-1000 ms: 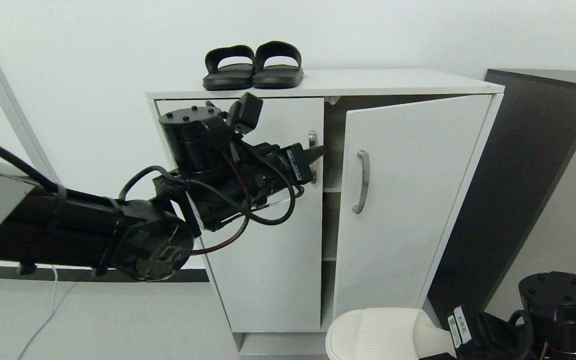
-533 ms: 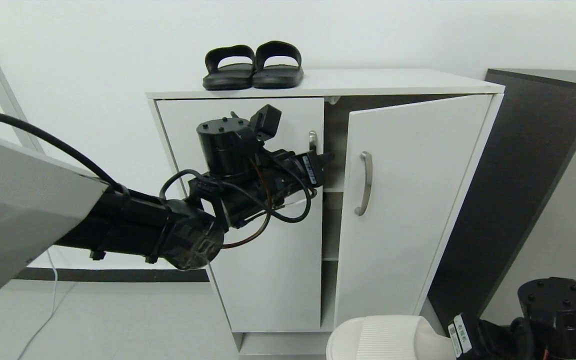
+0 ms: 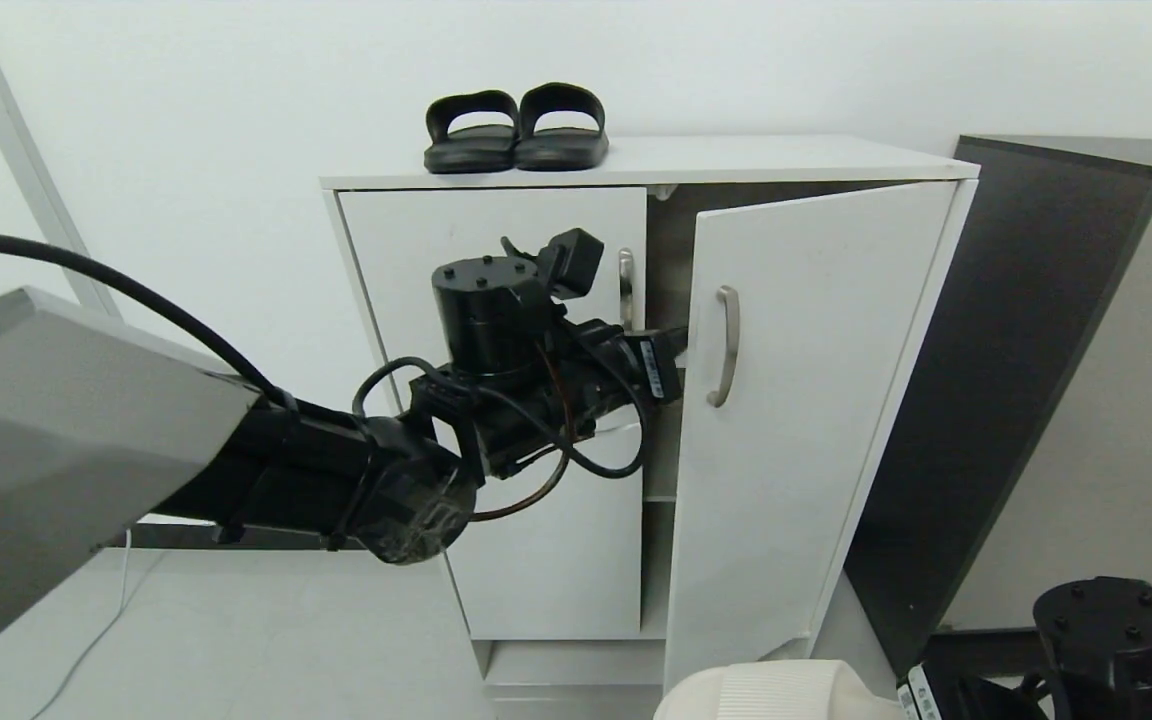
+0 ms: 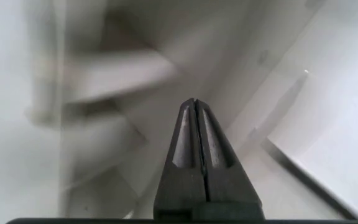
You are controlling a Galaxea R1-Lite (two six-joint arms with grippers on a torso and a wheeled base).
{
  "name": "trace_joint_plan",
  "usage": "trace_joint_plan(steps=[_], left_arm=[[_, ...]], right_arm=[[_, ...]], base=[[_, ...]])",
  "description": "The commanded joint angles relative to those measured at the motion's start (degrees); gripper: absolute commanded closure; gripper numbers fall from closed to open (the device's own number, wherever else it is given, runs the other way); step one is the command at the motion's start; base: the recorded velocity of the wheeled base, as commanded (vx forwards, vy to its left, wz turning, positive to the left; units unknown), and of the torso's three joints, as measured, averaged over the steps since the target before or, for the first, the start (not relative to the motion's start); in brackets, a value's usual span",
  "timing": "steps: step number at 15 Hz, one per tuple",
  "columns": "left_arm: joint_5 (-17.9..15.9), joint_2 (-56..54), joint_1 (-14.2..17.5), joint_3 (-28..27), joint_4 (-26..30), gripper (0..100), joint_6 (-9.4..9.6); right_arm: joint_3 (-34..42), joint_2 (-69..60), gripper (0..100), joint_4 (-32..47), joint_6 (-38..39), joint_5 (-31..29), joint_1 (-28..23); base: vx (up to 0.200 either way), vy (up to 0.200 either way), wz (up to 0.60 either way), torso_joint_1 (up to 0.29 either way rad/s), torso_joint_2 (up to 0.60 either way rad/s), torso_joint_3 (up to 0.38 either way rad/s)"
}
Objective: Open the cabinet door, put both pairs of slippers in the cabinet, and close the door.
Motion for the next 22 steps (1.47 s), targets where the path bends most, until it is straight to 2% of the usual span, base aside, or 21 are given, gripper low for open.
trace_joint_plan(steps=[1, 2, 5, 10, 12, 13, 16, 17, 18, 19, 20, 22], left_arm=[[0.0, -1.9, -4.5, 2.2, -0.2, 100, 1.44], [0.0, -2.4, -5.4, 2.6, -1.6, 100, 1.53], [0.0, -2.1, -5.4, 2.7, -3.8, 100, 1.35], [0.1, -2.7, -2.8, 3.1, -3.9, 100, 1.18], [2.3, -5.1, -1.6, 4.6, -3.8, 100, 1.18], [4.4, -9.2, -0.1, 7.7, -3.8, 100, 1.18], [5.2, -23.5, 6.6, 20.7, -2.1, 100, 1.44], [7.0, -29.8, 9.3, 25.5, -0.1, 100, 1.53], [10.4, -36.4, 11.2, 29.5, 3.2, 100, 1.53], [12.8, -42.4, 12.9, 32.0, 6.3, 100, 1.53], [16.3, -52.2, 16.0, 35.3, 14.2, 100, 1.53], [22.2, -68.7, 18.3, 37.4, 32.0, 100, 2.06]], right_arm=[[0.0, -0.2, 100, -0.1, 0.0, 0.5, 0.2], [0.3, -0.4, 100, -0.1, 0.0, 1.1, 0.2], [0.5, -0.6, 100, -0.1, -0.1, 1.3, 0.3], [0.7, -0.5, 100, -0.1, -0.1, 1.4, 0.3], [0.7, -0.2, 100, -0.1, -0.1, 1.4, 0.3], [0.6, 0.0, 100, -0.1, -0.1, 1.4, 0.3], [0.0, 0.1, 100, -0.8, 0.1, 0.7, -0.9], [-0.6, 1.8, 100, -0.8, 0.2, 0.3, -1.7], [-1.8, 3.8, 100, -1.7, 0.4, -0.5, -3.0], [-2.4, 5.1, 100, -3.0, 0.7, -1.2, -4.3], [-2.6, 6.2, 100, -6.2, 1.9, -2.2, -4.6], [-2.8, 6.4, 100, -10.1, 6.5, -5.0, -4.4]], base=[[-0.2, 0.0, 0.0, 0.002, 0.0, 0.002], [-0.2, 0.0, 0.0, 0.002, 0.0, -0.002], [-0.133, 0.0, 0.0, 0.0, 0.0, 0.005], [0.0, 0.0, 0.0, 0.0, 0.0, 0.0], [0.0, 0.0, 0.0, 0.0, 0.0, 0.0], [0.0, 0.0, 0.0, 0.0, 0.0, 0.0], [0.0, 0.0, 0.0, 0.0, 0.0, 0.0], [0.0, 0.0, 0.0, 0.0, 0.0, 0.0], [0.0, 0.0, 0.0, 0.0, 0.0, 0.0], [0.0, 0.0, 0.0, 0.0, 0.0, 0.0], [0.0, 0.0, 0.0, 0.0, 0.0, 0.0], [0.0, 0.0, 0.0, 0.0, 0.0, 0.0]])
